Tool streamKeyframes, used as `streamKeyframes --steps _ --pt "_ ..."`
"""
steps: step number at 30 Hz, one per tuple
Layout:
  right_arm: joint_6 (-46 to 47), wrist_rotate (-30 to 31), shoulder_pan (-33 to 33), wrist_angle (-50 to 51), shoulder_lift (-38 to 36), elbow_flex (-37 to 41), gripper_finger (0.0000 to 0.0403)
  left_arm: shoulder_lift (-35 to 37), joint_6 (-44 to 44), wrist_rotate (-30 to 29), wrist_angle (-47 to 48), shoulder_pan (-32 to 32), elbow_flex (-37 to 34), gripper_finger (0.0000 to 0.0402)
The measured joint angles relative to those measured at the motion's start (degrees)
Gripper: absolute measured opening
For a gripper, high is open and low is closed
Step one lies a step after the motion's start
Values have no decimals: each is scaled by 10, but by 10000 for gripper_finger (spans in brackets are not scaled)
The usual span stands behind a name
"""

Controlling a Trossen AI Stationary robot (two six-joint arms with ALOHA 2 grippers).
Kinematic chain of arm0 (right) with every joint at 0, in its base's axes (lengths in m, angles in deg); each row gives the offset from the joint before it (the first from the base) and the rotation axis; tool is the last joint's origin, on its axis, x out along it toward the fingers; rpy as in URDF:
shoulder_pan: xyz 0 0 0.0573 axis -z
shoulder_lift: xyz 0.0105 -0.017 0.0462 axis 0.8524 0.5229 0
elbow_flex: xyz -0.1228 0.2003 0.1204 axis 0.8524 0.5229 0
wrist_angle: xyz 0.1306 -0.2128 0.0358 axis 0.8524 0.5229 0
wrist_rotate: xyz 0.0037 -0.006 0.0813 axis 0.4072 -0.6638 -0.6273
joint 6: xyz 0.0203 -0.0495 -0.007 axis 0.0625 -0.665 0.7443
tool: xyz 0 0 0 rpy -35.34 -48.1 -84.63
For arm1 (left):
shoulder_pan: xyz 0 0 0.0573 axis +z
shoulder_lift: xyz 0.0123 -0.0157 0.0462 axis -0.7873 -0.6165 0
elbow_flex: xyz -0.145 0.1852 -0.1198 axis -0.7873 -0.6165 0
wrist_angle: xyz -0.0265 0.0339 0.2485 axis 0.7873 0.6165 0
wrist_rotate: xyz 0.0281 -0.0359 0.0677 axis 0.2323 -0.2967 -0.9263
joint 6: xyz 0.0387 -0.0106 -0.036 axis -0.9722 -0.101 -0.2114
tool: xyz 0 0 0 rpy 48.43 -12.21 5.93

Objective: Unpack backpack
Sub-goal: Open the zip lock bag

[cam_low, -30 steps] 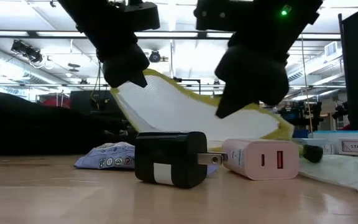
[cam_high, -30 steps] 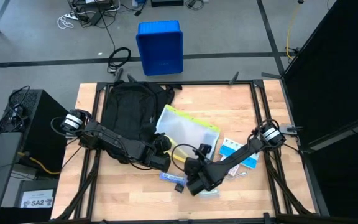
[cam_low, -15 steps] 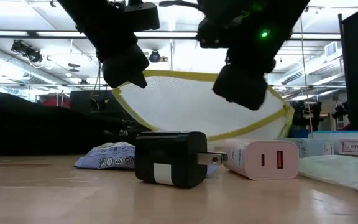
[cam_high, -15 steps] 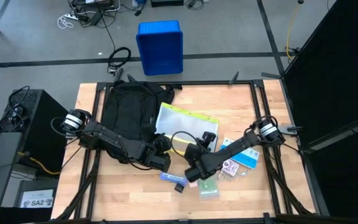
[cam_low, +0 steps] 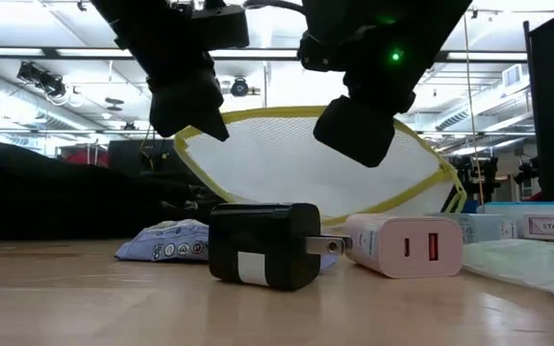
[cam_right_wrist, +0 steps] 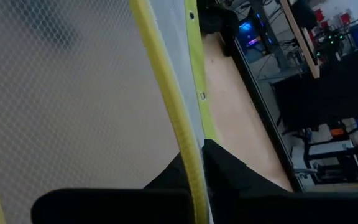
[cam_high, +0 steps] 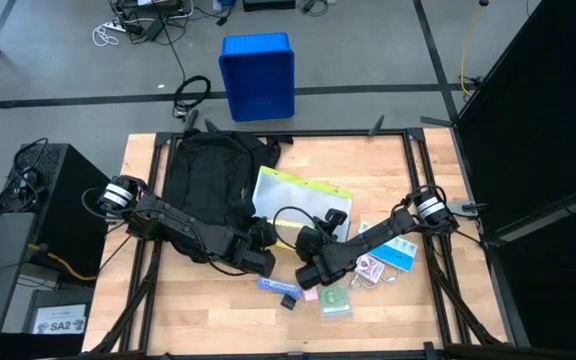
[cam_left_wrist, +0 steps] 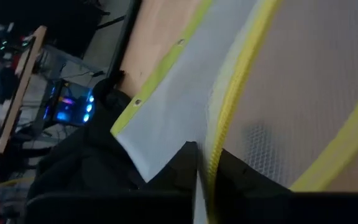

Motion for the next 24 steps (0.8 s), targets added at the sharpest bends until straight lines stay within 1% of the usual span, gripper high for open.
streamKeyframes --steps 8,12,16,22,24 --pt "4 3 -3 0 0 0 0 0 -100 21 -107 -4 0 115" --pt "4 3 -3 0 0 0 0 -2 -130 28 -144 -2 0 145" --pt "4 3 -3 0 0 0 0 -12 -136 28 -161 4 0 157" --pt "4 1 -3 0 0 0 0 -42 -179 30 -205 16 0 158" --pt "4 0 -3 0 0 0 0 -51 -188 23 -227 22 0 158"
